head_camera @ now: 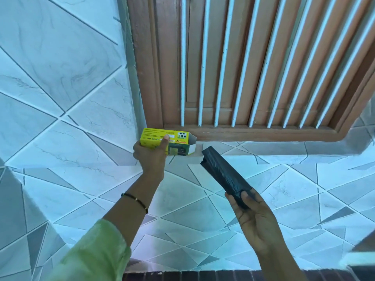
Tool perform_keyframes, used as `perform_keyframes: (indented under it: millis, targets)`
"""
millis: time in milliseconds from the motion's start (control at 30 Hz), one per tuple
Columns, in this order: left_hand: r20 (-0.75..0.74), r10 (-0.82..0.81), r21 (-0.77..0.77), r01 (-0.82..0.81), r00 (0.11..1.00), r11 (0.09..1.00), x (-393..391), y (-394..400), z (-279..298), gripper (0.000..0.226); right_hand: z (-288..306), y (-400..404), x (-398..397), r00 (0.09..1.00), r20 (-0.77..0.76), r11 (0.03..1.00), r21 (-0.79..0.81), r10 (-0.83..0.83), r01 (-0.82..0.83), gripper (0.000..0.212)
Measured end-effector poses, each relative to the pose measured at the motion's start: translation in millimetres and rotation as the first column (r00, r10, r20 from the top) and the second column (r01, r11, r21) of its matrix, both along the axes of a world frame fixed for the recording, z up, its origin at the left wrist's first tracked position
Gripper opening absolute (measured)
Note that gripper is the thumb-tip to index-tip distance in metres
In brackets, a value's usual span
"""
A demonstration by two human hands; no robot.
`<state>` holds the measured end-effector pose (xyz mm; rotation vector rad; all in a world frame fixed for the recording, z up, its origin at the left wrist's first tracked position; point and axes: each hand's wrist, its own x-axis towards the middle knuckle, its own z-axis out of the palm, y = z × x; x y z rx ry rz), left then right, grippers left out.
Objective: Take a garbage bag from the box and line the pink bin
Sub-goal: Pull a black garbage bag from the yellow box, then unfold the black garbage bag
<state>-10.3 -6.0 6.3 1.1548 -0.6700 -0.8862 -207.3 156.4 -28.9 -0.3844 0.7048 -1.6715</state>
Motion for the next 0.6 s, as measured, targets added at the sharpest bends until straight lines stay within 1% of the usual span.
perform_keyframes:
  millis: [67,100,133,200,300,400,467,533,600]
  targets:
    - [0.053,0.019,0.009,-0.019,0.998,1.0,-10.7,-28.8,-7.4,0.082,0.9,-12.3,-7.1,1.0,-0.003,1.0,0.01,0.013,-0.013,0.019]
    - [0.054,0.031,0.0,-0.031,0.998,1.0,-15.1,-41.6,-11.8,0.082,1.3,-16.9,-10.2,1.0,-0.004,1.0,0.014,0.021,-0.021,0.02]
    - [0.07,0.053,0.019,-0.054,0.996,0.998,-18.7,-60.2,-22.8,0.087,1.4,-22.1,-15.2,0.999,-0.005,0.999,0.019,0.033,-0.033,0.02]
    - [0.122,0.085,0.075,-0.095,0.989,0.993,-25.5,-66.1,-19.8,0.099,0.8,-29.7,-21.8,0.999,-0.005,0.998,0.031,0.051,-0.051,0.02]
    - [0.261,0.131,0.073,-0.155,0.956,0.985,-35.6,-67.0,-16.6,0.092,-3.7,-40.7,-30.0,0.997,0.002,0.996,0.05,0.076,-0.076,0.019]
    - [0.334,0.149,0.041,-0.172,0.931,0.984,-40.3,-73.4,-21.8,0.093,-7.6,-48.4,-34.7,0.995,0.012,0.993,0.063,0.102,-0.103,0.022]
    - [0.412,0.178,0.012,-0.201,0.893,0.979,-41.9,-78.3,-26.0,0.092,-9.5,-51.8,-37.4,0.993,0.018,0.99,0.068,0.119,-0.12,0.026]
    - [0.511,0.211,-0.006,-0.242,0.833,0.97,-42.8,-79.2,-30.9,0.088,-11.1,-54.3,-39.0,0.992,0.022,0.989,0.074,0.125,-0.126,0.024]
    - [0.562,0.22,-0.013,-0.258,0.797,0.966,-43.7,-77.8,-34.1,0.085,-13.4,-56.6,-40.5,0.991,0.023,0.988,0.082,0.13,-0.131,0.022]
